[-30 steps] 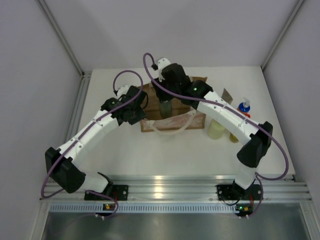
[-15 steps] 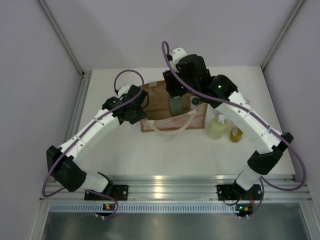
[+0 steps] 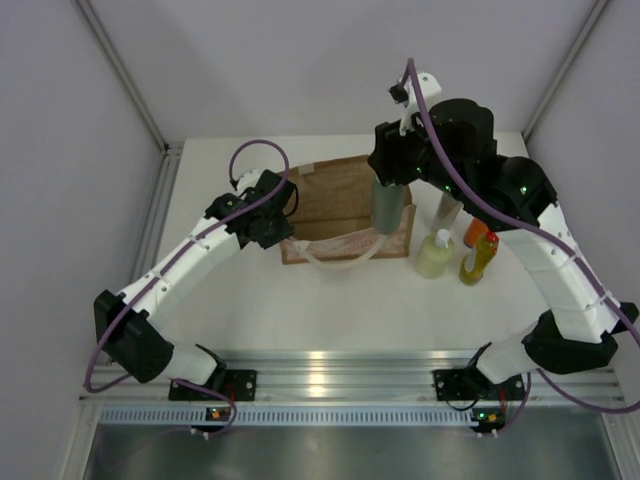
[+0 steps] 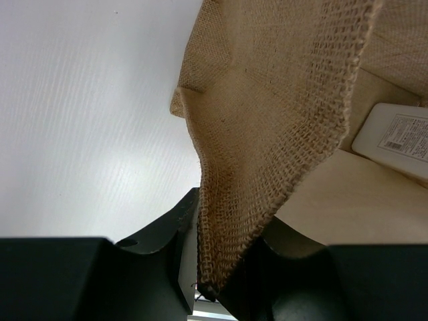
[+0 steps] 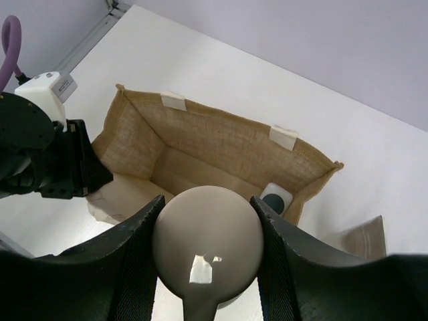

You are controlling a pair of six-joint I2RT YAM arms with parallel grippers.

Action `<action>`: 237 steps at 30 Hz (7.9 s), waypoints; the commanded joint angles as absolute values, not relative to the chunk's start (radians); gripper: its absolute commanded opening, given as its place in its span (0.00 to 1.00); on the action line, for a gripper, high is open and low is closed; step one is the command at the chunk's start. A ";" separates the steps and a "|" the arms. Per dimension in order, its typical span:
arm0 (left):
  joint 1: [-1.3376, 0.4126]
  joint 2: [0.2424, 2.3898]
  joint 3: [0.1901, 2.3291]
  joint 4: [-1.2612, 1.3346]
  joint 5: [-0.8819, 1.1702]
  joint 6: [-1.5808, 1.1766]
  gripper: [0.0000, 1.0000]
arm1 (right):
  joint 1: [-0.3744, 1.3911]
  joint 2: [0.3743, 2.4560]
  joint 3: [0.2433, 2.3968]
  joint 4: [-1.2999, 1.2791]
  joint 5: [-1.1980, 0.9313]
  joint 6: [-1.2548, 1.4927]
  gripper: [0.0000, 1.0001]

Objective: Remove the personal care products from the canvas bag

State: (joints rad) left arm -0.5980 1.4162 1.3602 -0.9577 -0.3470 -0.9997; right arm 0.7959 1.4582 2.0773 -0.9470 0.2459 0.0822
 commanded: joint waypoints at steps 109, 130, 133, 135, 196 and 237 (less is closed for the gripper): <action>-0.598 1.422 1.285 -0.902 -0.181 -1.009 0.32 | 0.638 1.612 1.528 -0.767 0.397 0.284 0.75; -0.597 1.437 1.315 -0.903 -0.187 -0.988 0.32 | 0.525 1.792 1.522 -0.591 0.267 0.150 0.76; -0.597 1.440 1.324 -0.904 -0.193 -0.982 0.32 | 0.520 1.816 1.496 -0.554 0.232 0.158 0.73; -0.595 1.440 1.331 -0.905 -0.198 -0.979 0.32 | 0.520 1.827 1.479 -0.542 0.224 0.166 0.71; -0.555 1.240 1.486 -0.931 -0.357 -0.802 0.99 | 0.543 1.516 2.086 -0.962 -0.072 0.213 0.00; -0.555 1.187 1.476 -0.977 -0.428 -0.517 0.98 | 0.505 0.799 1.227 -1.055 0.337 0.304 0.00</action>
